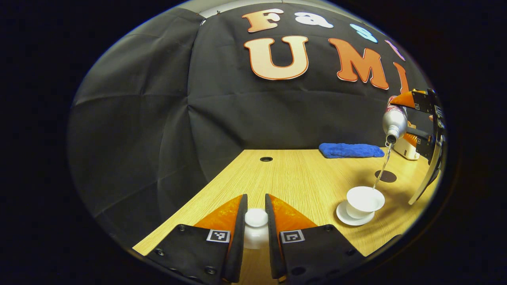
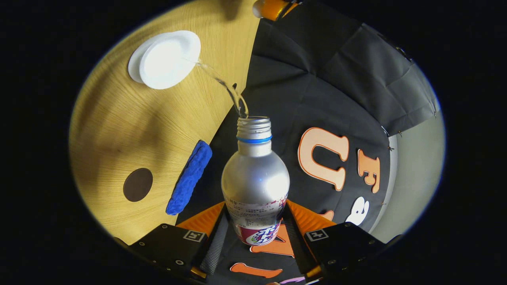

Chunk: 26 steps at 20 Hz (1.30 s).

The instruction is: Open the teacup lid with one hand, grasp the water bottle and pour water into the teacup with the other hand; after pouring, place the water bottle on the coaster and then close the teacup lid.

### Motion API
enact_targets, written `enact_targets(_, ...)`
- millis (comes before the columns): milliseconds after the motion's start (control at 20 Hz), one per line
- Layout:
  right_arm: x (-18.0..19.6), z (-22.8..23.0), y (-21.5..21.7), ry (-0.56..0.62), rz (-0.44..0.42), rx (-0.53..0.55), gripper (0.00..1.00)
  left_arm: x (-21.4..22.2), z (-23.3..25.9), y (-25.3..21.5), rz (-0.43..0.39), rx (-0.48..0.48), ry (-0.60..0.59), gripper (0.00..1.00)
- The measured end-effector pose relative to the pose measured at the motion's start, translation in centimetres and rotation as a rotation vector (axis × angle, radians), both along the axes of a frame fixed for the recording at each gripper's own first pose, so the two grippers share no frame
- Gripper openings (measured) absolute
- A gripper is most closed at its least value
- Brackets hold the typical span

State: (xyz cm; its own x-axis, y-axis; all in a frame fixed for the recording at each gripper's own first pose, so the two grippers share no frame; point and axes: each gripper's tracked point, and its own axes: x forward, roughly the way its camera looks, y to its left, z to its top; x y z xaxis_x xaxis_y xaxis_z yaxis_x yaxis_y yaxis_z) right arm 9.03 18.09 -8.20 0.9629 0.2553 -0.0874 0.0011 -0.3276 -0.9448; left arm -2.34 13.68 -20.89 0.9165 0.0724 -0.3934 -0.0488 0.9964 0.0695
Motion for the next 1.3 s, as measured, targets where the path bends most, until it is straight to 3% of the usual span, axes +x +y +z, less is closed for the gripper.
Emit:
enact_targets(800,-1.2,-5.5,3.4,0.081,0.089,-0.042,0.74,0.1,0.7,-0.3,-0.017,-0.001,-0.027,0.32)
enact_targets(850,-1.4,-5.9,3.4,0.093,0.087,-0.036,0.77,0.3,0.9,-0.5,-0.022,-0.007,-0.038,0.32)
enact_targets(1100,-1.8,-7.4,3.5,0.188,0.052,0.069,0.77,0.3,1.5,-1.4,-0.032,-0.007,-0.052,0.31)
enact_targets(1300,-2.1,-9.5,2.7,0.35,-0.007,0.183,0.78,0.4,2.1,-2.3,-0.039,-0.03,-0.065,0.32)
